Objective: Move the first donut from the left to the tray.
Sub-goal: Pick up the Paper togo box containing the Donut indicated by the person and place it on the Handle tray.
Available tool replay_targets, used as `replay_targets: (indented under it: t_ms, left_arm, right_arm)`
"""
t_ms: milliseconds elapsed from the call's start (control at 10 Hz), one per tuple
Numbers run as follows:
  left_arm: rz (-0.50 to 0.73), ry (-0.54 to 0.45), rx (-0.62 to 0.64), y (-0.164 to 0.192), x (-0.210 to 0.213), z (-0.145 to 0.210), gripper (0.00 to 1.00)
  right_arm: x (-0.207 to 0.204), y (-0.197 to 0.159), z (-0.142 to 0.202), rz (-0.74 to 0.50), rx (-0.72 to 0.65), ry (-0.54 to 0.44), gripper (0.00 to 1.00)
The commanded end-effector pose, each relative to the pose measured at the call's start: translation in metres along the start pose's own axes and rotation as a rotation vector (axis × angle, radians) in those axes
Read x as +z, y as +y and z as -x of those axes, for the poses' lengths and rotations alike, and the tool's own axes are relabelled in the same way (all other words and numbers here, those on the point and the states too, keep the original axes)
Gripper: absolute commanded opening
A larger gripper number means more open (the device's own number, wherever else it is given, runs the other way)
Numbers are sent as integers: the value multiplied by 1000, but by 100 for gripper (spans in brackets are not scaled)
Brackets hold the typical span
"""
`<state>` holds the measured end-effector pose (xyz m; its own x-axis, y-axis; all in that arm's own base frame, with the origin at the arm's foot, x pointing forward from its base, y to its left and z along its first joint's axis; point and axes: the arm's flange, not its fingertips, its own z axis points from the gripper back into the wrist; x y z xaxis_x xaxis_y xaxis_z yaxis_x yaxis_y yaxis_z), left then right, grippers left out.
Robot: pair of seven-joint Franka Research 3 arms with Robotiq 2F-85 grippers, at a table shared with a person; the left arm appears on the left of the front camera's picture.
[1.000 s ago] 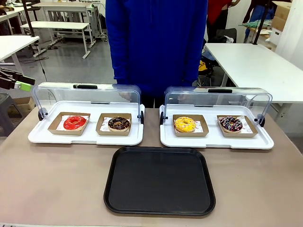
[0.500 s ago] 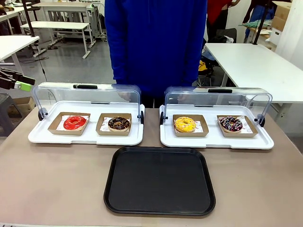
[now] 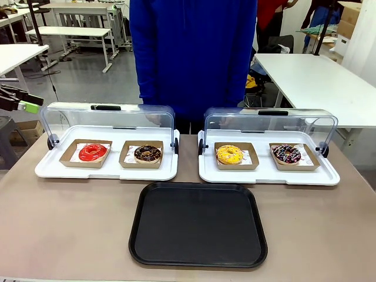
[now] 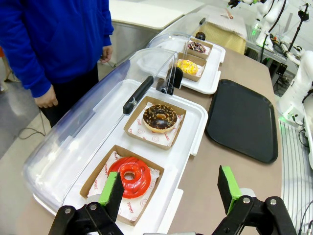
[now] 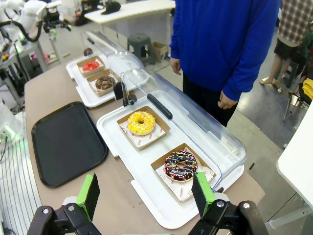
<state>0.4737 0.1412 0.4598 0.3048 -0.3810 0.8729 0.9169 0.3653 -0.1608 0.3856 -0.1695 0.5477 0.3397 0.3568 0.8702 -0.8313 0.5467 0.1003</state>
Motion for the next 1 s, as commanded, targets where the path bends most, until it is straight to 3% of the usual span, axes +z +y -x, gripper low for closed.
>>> replay_targets:
  t_ms: [0,900]
  left_arm:
    - [0,0,0,0,0,0,100]
    - [0,0,0,0,0,0,100]
  right_arm:
    - [-1,-4,-3,0,26,-31,100]
    - [-1,-4,-3,0,26,-31,100]
